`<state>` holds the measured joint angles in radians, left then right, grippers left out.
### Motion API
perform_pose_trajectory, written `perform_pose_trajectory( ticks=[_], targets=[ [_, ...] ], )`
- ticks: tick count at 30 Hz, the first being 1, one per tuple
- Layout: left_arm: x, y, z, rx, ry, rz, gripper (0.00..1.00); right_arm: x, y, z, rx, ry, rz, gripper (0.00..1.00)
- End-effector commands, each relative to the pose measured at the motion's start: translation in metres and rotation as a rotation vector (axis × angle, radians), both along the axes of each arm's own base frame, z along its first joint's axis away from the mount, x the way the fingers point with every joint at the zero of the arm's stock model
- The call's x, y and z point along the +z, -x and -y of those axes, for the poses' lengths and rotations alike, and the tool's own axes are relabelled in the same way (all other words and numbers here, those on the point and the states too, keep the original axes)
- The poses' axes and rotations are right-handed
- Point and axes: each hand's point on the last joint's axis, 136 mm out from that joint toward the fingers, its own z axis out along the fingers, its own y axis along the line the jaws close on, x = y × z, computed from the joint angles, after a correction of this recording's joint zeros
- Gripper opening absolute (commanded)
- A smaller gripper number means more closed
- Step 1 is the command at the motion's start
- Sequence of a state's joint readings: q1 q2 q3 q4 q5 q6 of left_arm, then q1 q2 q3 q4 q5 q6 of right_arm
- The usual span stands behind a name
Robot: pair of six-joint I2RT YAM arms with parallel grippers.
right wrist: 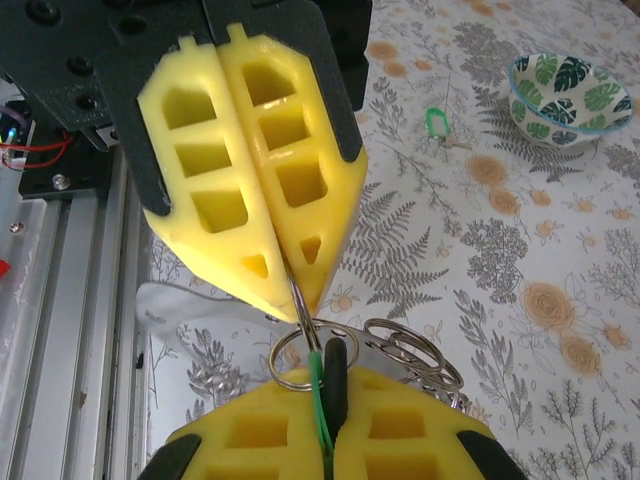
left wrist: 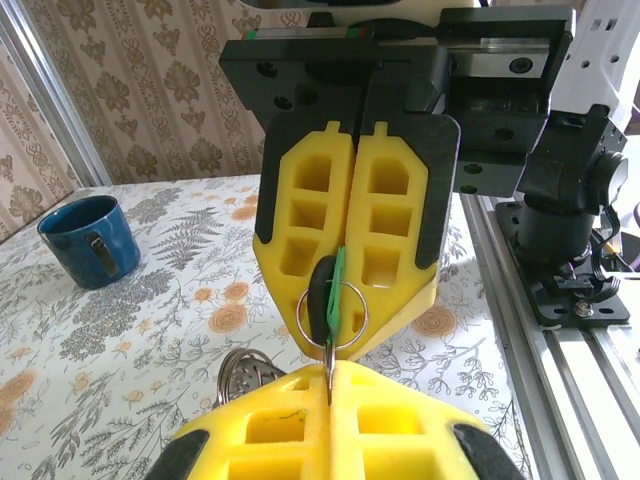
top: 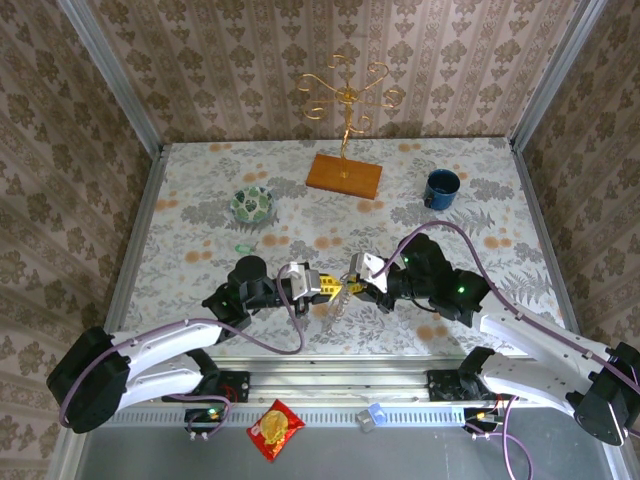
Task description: Put the keys on the keyring
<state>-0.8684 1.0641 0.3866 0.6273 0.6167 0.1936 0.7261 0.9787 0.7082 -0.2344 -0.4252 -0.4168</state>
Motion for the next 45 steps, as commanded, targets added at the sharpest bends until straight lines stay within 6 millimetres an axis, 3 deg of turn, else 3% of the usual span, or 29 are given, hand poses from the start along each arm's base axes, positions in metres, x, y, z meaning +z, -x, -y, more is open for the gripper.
perform_pose_trajectory(
  ticks=[1,3,5,9,13,18,21,25,28,31,33,37,45],
  targets=[
    [0.011,-0.009,-0.001,0.040,0.013,0.037,0.13,0.017,-0.005,0.002,-0.017,-0.002,0.038,0.00],
    [0.012,-0.013,-0.003,0.068,0.025,0.046,0.32,0.017,-0.007,0.004,-0.036,0.007,0.046,0.00],
    [0.014,-0.019,-0.006,0.117,0.041,0.057,0.42,0.018,-0.011,0.007,-0.058,0.022,0.053,0.00],
    [0.022,-0.049,-0.025,0.339,0.072,0.051,0.53,0.021,-0.018,0.011,-0.094,0.049,0.065,0.00],
    [0.035,-0.078,-0.060,0.590,0.110,0.055,0.60,0.023,-0.025,0.005,-0.097,0.054,0.064,0.00],
    [0.049,-0.092,-0.106,0.806,0.169,0.057,0.64,0.036,-0.037,-0.026,-0.060,0.005,0.071,0.00],
    [0.054,-0.097,-0.134,0.927,0.182,0.051,0.65,0.045,-0.044,-0.056,-0.019,-0.013,0.095,0.00],
    [0.059,-0.101,-0.169,1.073,0.202,0.055,0.66,0.059,-0.068,-0.094,-0.012,-0.055,0.141,0.00],
    [0.062,-0.100,-0.185,1.131,0.207,0.061,0.67,0.046,-0.094,-0.117,-0.049,-0.069,0.133,0.00],
    [0.062,-0.101,-0.190,1.148,0.194,0.058,0.67,0.021,-0.106,-0.127,-0.065,-0.042,0.097,0.00],
    [0.060,-0.102,-0.191,1.148,0.184,0.051,0.68,-0.003,-0.105,-0.125,-0.066,0.015,0.065,0.00],
    [0.057,-0.105,-0.189,1.141,0.179,0.040,0.68,-0.047,-0.094,-0.099,-0.072,0.173,0.019,0.00],
    [0.051,-0.114,-0.183,1.132,0.172,0.015,0.68,-0.095,-0.063,-0.035,-0.074,0.430,-0.046,0.00]
  ],
)
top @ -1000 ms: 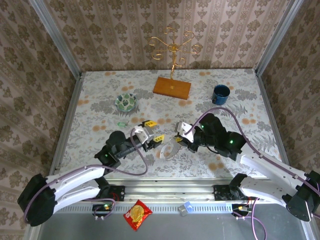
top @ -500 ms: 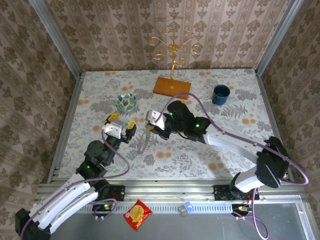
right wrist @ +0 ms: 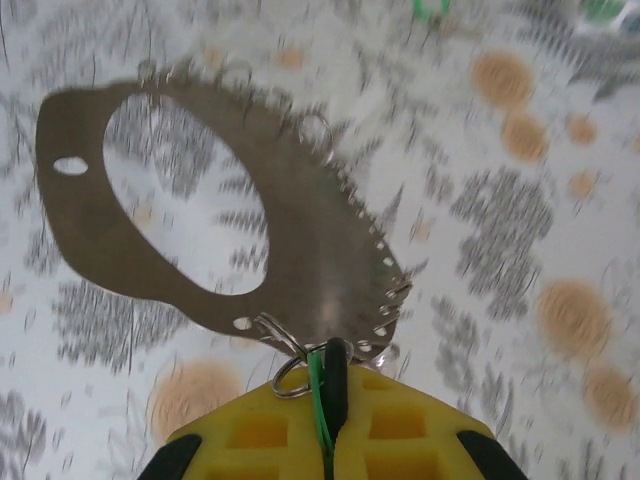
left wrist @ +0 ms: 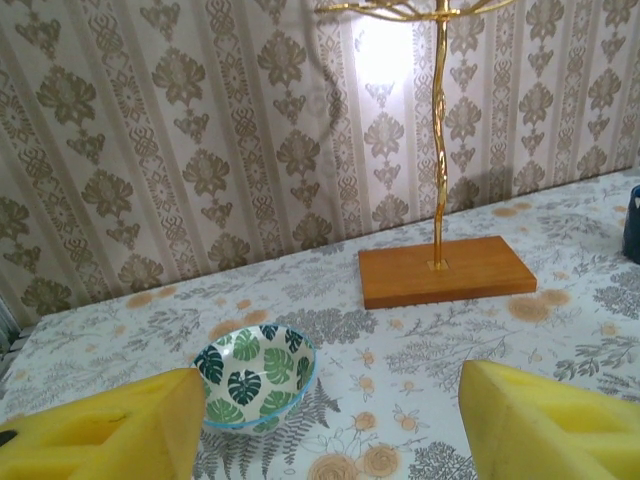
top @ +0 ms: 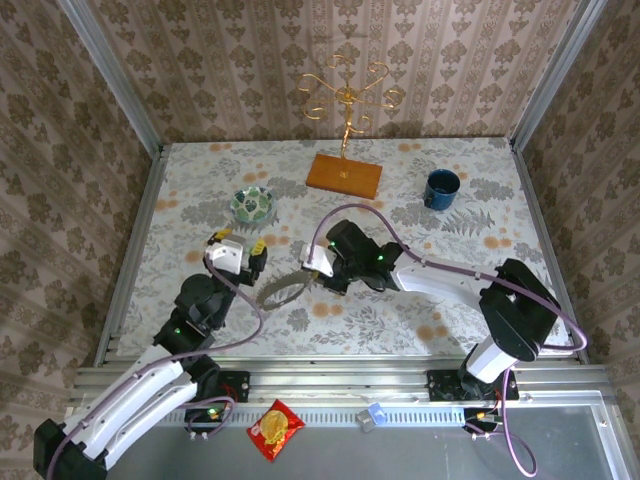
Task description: Put the keys on the keyring
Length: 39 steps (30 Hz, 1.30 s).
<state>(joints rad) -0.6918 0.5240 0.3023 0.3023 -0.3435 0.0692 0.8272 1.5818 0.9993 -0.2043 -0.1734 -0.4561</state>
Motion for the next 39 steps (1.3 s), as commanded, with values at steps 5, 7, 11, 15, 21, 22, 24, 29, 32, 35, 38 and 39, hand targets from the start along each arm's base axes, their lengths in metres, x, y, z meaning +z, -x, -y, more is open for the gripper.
perform_pose_trajectory(
  ticks=[5,7,11,15,21,22,24,29,32,35,38,39],
  targets=[
    [0.007,-0.003,0.006,-0.026,0.049,0.009,0.68,-0.031,0.021,0.064,-0.027,0.241,-0.003,0.01],
    [0.008,-0.003,0.009,-0.038,0.045,0.020,0.69,-0.043,0.025,0.078,-0.028,0.303,-0.006,0.04],
    [0.007,-0.005,0.011,-0.047,0.023,0.018,0.70,-0.058,0.029,0.103,-0.015,0.431,0.014,0.08],
    [0.005,-0.007,0.016,-0.060,0.013,0.004,0.70,-0.065,0.034,0.119,0.010,0.518,0.014,0.21],
    [0.001,-0.013,0.019,-0.055,-0.029,-0.042,0.70,-0.046,0.032,0.134,0.005,0.527,0.024,0.38],
    [0.000,-0.014,0.019,-0.056,-0.036,-0.052,0.67,-0.039,0.036,0.131,0.016,0.490,0.004,0.39],
    [-0.001,-0.015,0.022,-0.062,-0.043,-0.068,0.65,-0.016,0.034,0.124,-0.012,0.386,0.019,0.42],
    [-0.009,-0.017,0.034,-0.114,-0.041,-0.126,0.66,0.055,0.011,0.100,-0.230,-0.063,0.100,0.56],
    [-0.018,-0.018,0.045,-0.157,-0.024,-0.185,0.66,0.071,0.004,0.093,-0.429,-0.324,0.016,0.57],
    [-0.029,-0.019,0.056,-0.186,0.003,-0.277,0.66,0.057,0.012,0.092,-0.566,-0.417,-0.169,0.56],
    [-0.044,-0.018,0.063,-0.206,0.029,-0.385,0.65,0.032,0.010,0.108,-0.847,-0.433,-0.349,0.52],
    [-0.048,-0.017,0.065,-0.209,0.044,-0.418,0.65,0.026,0.013,0.108,-0.884,-0.426,-0.400,0.51]
  ],
)
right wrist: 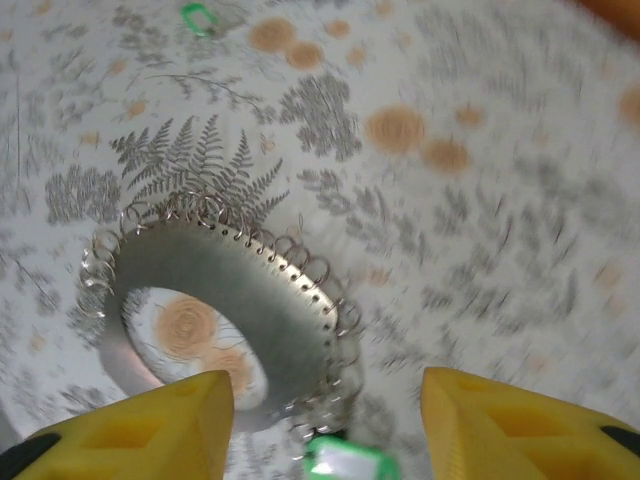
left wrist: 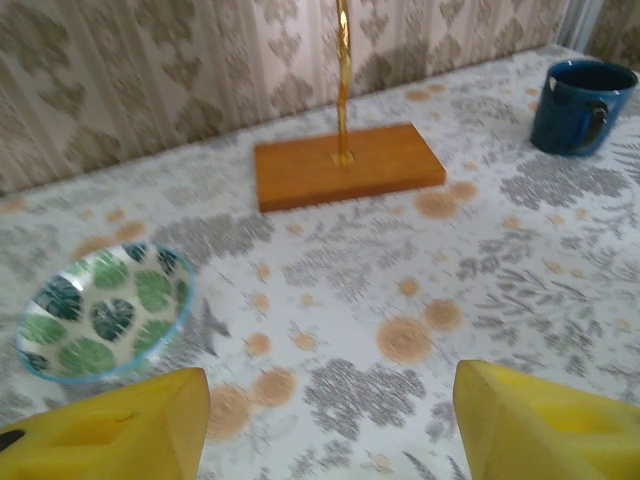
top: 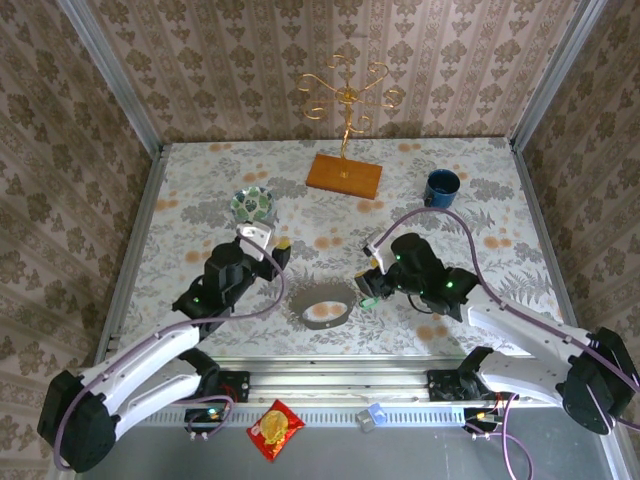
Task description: Put the keys on the keyring
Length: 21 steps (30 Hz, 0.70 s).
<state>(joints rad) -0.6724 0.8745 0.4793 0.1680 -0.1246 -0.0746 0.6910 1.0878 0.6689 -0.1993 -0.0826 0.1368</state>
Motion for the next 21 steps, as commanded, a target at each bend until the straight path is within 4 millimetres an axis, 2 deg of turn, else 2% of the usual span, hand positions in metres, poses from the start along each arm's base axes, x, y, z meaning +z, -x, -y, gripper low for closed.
perform_pose_trajectory(
  ticks=[1,4,9,14,16,18,20,21],
  targets=[
    [-0.006,0.006,0.011,-0.021,0.091,-0.145,0.63,-0.017,0.004,0.000,-0.250,-0.170,-0.266,0.49],
    [-0.023,0.013,0.009,0.011,0.134,-0.265,0.61,-0.023,0.011,-0.010,-0.214,-0.190,-0.318,0.48],
    [-0.049,0.030,-0.010,0.142,0.218,-0.450,0.59,-0.029,0.014,-0.028,-0.100,-0.120,-0.264,0.48],
    [-0.076,0.061,-0.023,0.225,0.249,-0.647,0.56,-0.040,0.010,-0.041,-0.089,-0.101,-0.324,0.48],
    [-0.086,0.074,-0.021,0.227,0.254,-0.715,0.55,-0.049,0.008,-0.039,-0.124,-0.068,-0.363,0.46],
    [-0.092,0.084,-0.018,0.225,0.244,-0.753,0.54,-0.062,0.005,-0.033,-0.179,-0.008,-0.402,0.40],
    [-0.096,0.090,-0.011,0.215,0.240,-0.765,0.54,-0.075,0.004,-0.025,-0.238,0.039,-0.454,0.32],
    [-0.098,0.091,-0.008,0.209,0.239,-0.768,0.54,-0.080,0.003,-0.023,-0.267,0.046,-0.482,0.32]
  ],
)
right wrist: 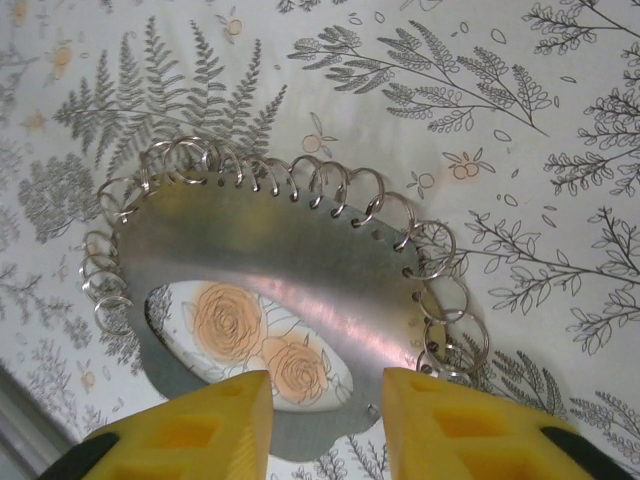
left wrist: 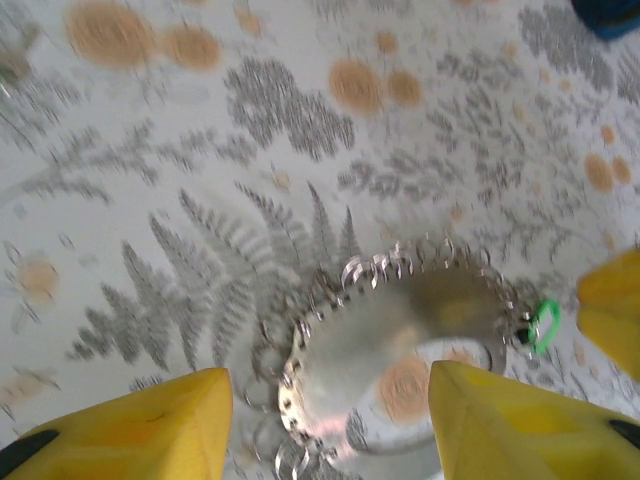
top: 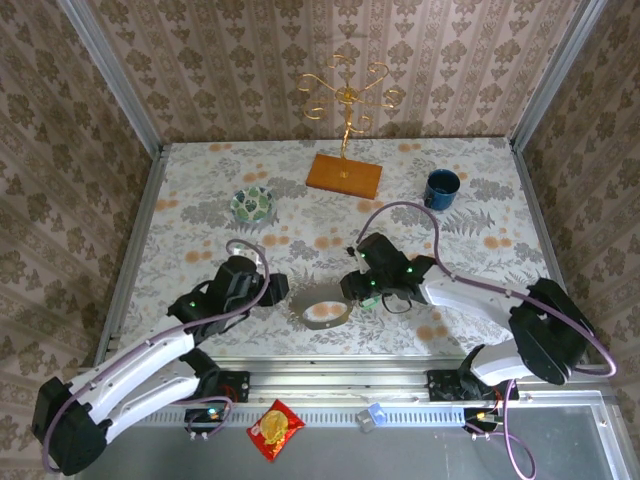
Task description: Put the keys on the keyring
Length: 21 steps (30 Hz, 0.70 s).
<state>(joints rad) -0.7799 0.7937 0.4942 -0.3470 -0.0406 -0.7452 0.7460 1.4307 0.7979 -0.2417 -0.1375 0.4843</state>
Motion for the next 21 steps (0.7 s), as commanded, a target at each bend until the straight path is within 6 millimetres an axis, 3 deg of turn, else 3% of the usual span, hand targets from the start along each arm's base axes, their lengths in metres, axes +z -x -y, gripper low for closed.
perform_pose_trajectory(
  ticks=[1,4,10,17,21],
  targets=[
    [-0.020,0.015,0.001,0.033,-0.003,-0.099,0.54,-0.019,0.001,0.016,-0.117,0.081,-0.108,0.32],
    [-0.018,0.011,0.010,0.015,-0.009,-0.085,0.55,-0.026,0.000,0.027,-0.251,0.094,-0.159,0.35],
    [-0.012,0.000,0.024,-0.025,-0.027,-0.044,0.55,-0.034,0.007,0.028,-0.454,-0.003,-0.273,0.38],
    [-0.006,-0.008,0.026,-0.023,-0.031,-0.001,0.55,-0.037,0.008,0.044,-0.634,-0.051,-0.289,0.42],
    [-0.004,-0.010,0.026,-0.017,-0.026,0.019,0.55,-0.038,0.006,0.044,-0.664,-0.084,-0.293,0.41]
  ],
)
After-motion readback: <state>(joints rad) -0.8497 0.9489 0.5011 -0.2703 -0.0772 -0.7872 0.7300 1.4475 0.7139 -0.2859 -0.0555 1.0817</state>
